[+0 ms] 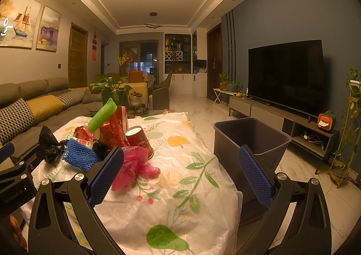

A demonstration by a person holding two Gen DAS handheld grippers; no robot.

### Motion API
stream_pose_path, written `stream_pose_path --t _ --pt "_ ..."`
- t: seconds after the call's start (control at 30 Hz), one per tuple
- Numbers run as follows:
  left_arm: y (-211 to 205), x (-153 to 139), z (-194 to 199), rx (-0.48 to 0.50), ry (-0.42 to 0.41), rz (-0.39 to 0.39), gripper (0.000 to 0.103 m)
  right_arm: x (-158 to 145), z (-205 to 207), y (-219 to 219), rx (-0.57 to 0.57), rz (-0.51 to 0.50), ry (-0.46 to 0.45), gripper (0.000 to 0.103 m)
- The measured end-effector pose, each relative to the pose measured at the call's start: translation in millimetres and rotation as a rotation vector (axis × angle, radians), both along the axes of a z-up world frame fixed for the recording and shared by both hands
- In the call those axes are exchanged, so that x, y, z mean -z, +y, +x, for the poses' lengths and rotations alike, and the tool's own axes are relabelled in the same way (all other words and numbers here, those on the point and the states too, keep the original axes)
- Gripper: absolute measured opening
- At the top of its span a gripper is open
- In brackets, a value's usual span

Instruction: Collect trash

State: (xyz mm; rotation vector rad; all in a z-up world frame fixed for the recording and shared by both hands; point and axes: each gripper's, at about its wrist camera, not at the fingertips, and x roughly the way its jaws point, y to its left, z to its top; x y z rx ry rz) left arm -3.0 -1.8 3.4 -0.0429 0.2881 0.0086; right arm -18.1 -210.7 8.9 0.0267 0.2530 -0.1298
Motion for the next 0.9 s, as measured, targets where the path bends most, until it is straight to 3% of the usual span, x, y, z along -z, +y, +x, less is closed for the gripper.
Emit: stream_pose_path --t 0.9 --pt "6.7 1.6 2.5 -0.005 0.001 -0.005 0.098 -3.0 3.5 2.6 0.000 -0.002 -0.009 0.098"
